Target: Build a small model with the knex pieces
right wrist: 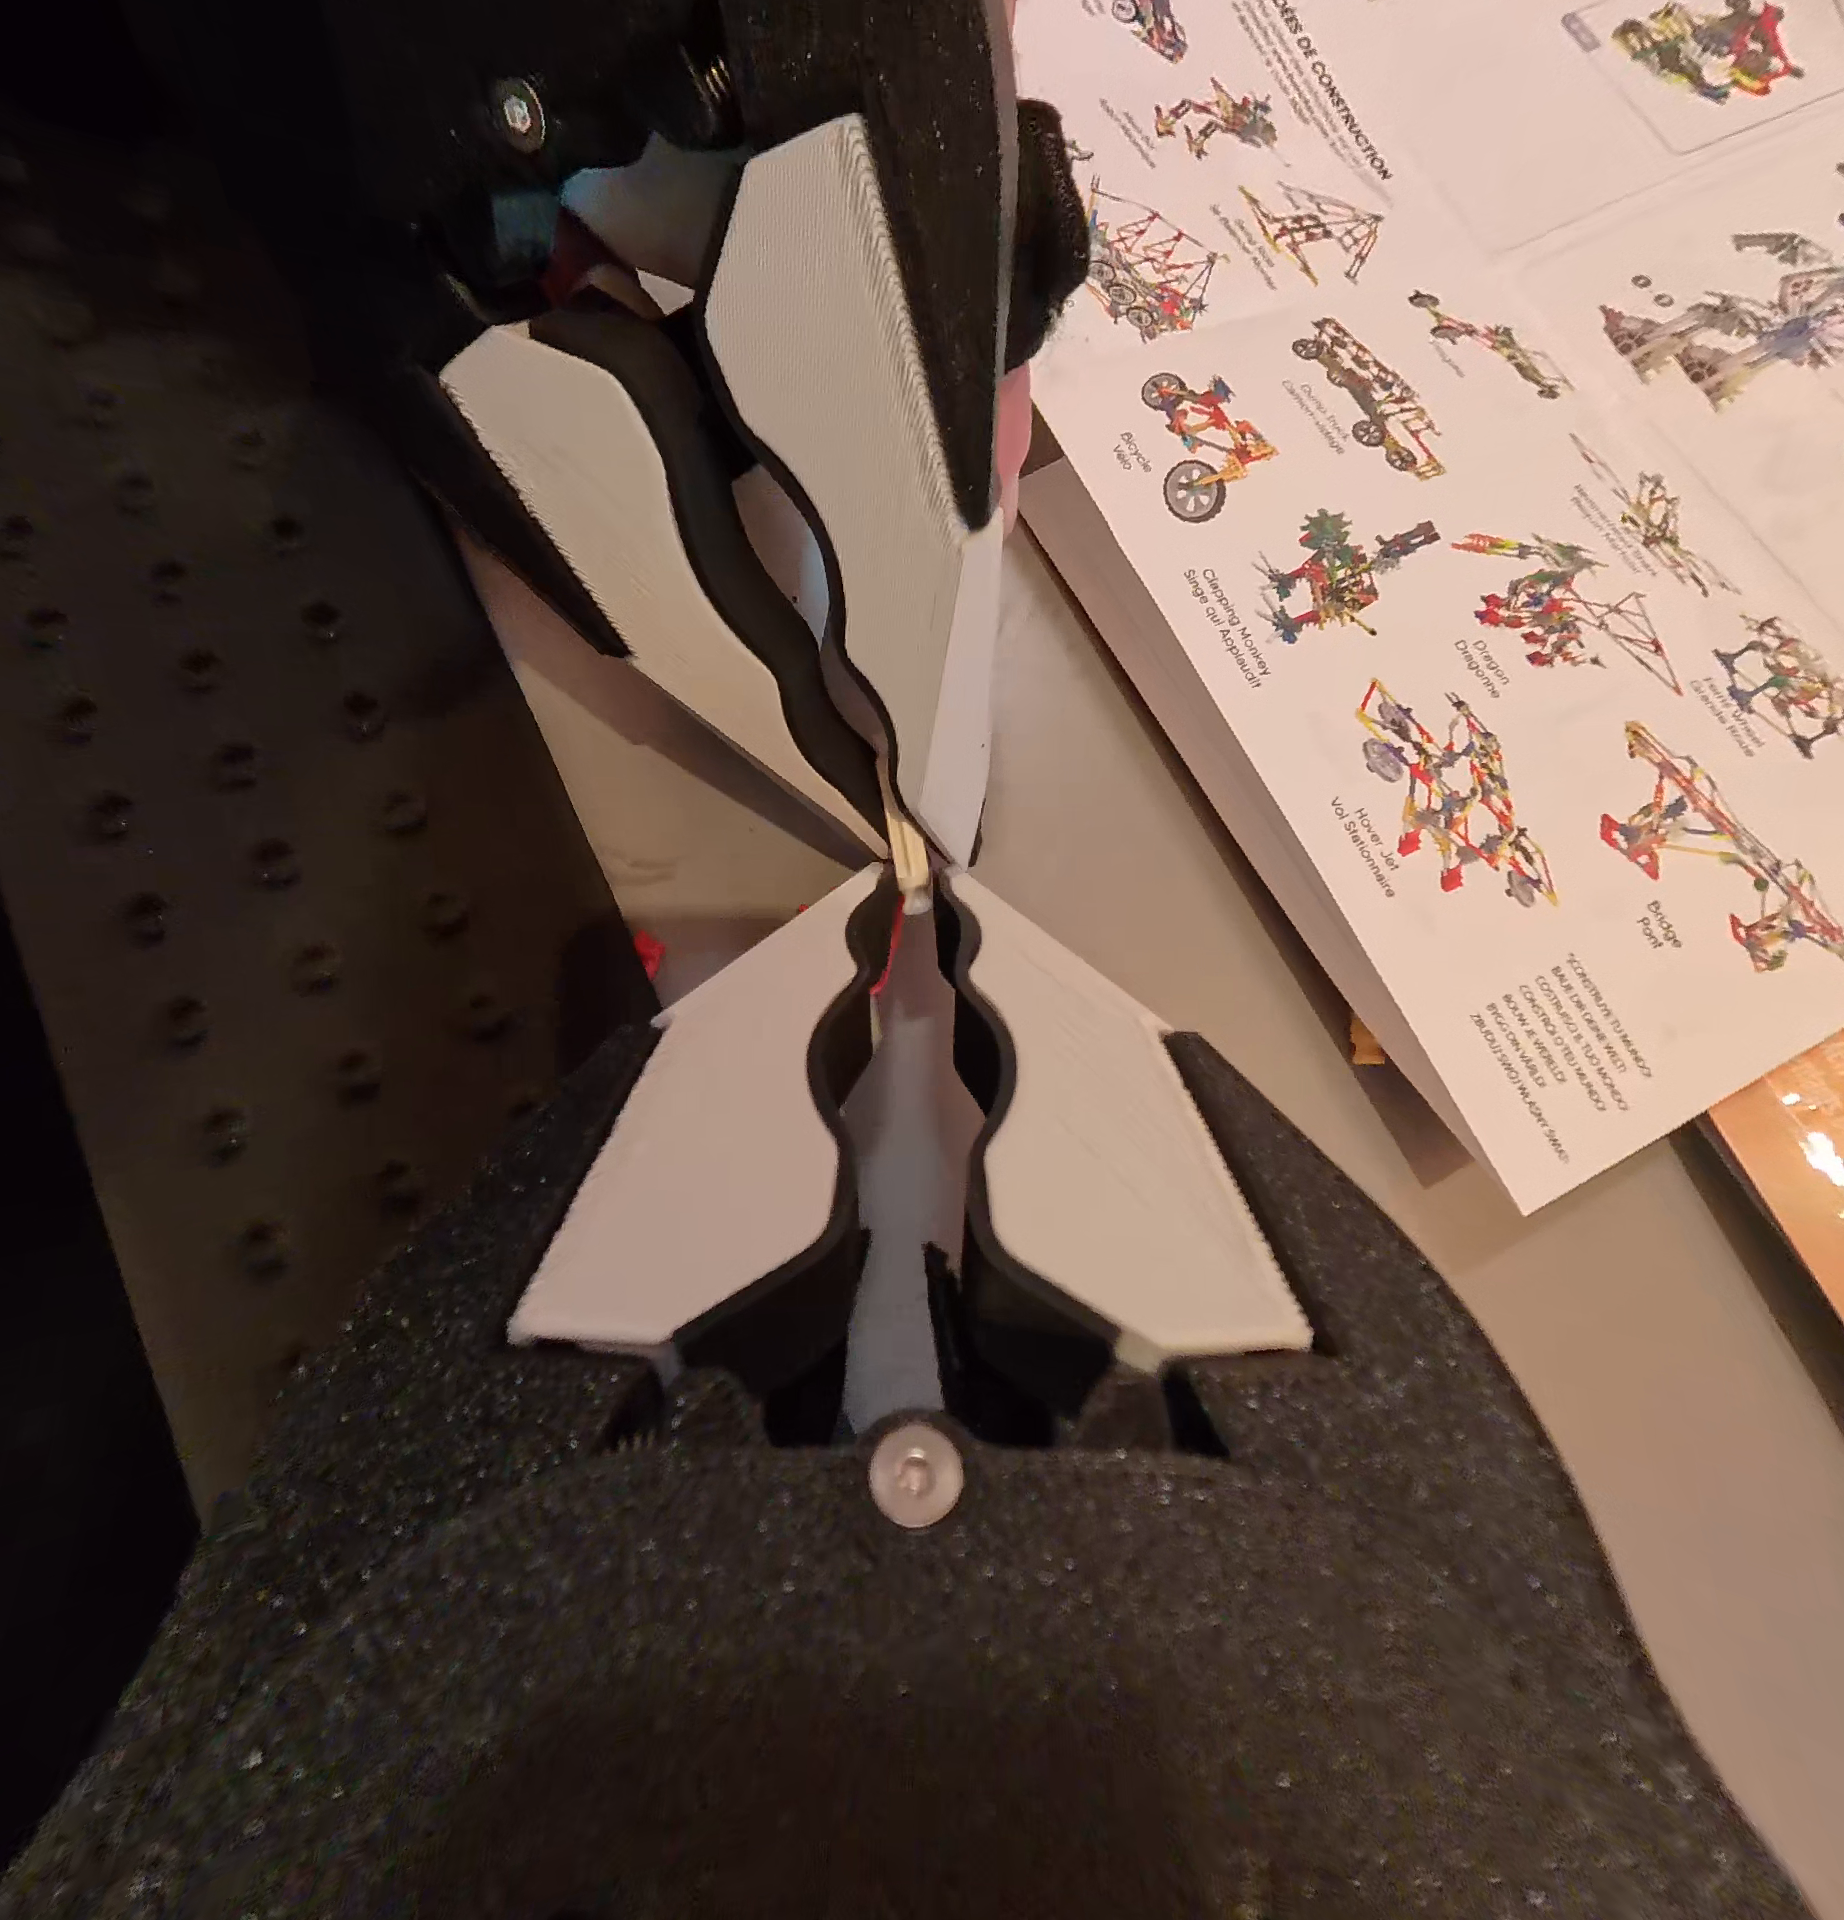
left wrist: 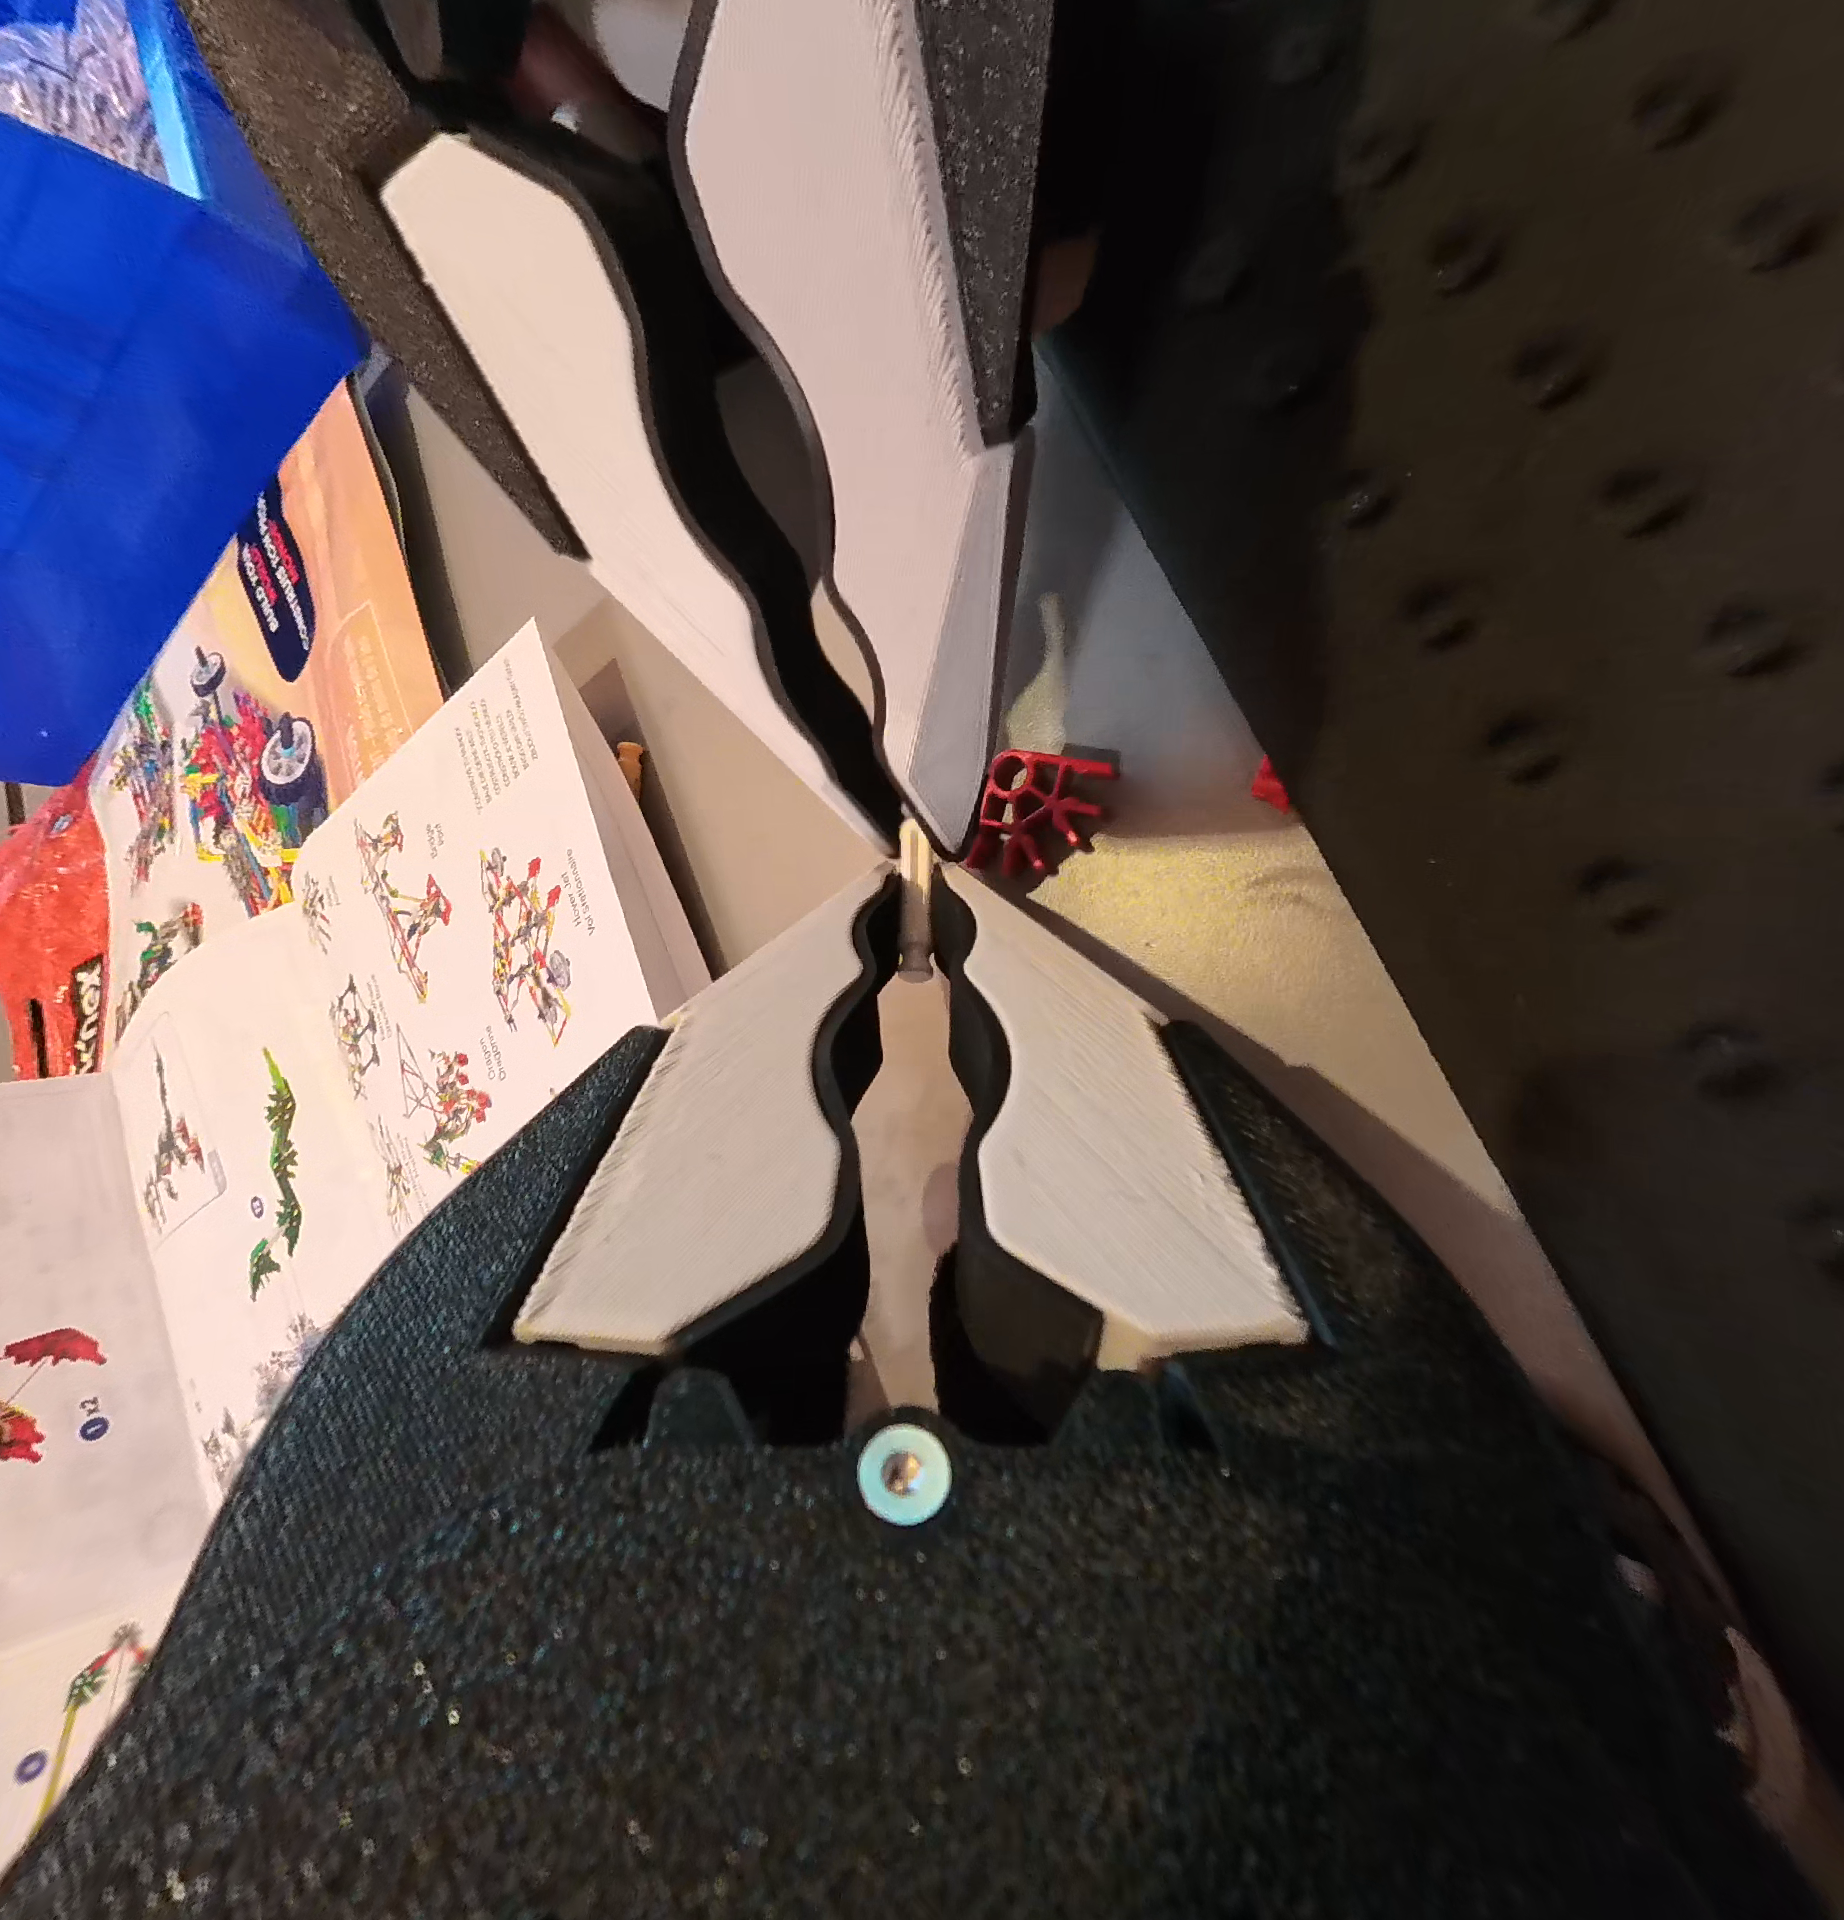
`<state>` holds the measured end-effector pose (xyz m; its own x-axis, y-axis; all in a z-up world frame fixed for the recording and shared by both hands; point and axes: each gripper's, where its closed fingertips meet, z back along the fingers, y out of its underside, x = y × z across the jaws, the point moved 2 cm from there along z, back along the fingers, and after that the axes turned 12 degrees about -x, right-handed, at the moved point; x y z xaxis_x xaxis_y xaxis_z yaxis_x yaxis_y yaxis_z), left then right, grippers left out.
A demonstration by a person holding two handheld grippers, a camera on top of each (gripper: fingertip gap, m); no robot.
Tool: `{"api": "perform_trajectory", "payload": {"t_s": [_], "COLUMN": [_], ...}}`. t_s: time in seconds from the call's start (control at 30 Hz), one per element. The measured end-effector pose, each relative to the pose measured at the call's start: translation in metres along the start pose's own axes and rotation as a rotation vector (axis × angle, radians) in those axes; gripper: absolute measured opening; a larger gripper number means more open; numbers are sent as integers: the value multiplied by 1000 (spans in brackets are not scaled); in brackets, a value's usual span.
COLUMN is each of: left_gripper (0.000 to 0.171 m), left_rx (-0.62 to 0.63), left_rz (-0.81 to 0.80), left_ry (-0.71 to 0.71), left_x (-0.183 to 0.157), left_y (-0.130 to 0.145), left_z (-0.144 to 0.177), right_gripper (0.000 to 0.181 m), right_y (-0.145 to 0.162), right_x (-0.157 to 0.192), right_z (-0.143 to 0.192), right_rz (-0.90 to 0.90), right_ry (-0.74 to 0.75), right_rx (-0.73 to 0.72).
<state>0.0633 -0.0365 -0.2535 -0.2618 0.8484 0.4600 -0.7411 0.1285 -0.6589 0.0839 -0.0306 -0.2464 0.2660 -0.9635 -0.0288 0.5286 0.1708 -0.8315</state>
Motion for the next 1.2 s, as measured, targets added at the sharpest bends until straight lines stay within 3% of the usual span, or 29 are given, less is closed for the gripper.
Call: {"api": "perform_trajectory", "payload": {"t_s": [0.33, 0.43, 1.2], "left_gripper": [14, 4, 2], "left_rx": [-7, -12, 40], "left_rz": [29, 21, 18], "left_ry": [-20, 3, 40], "left_x": [5, 1, -4], "left_y": [2, 0, 16], "left_z": [12, 12, 6], "right_gripper": [5, 5, 16], "right_y": [2, 6, 7], "right_x": [2, 3, 9], "right_z": [1, -1, -1], "right_rz": [-72, -70, -60], "right_ry": [-6, 2, -23], "right_rx": [34, 72, 67]}}
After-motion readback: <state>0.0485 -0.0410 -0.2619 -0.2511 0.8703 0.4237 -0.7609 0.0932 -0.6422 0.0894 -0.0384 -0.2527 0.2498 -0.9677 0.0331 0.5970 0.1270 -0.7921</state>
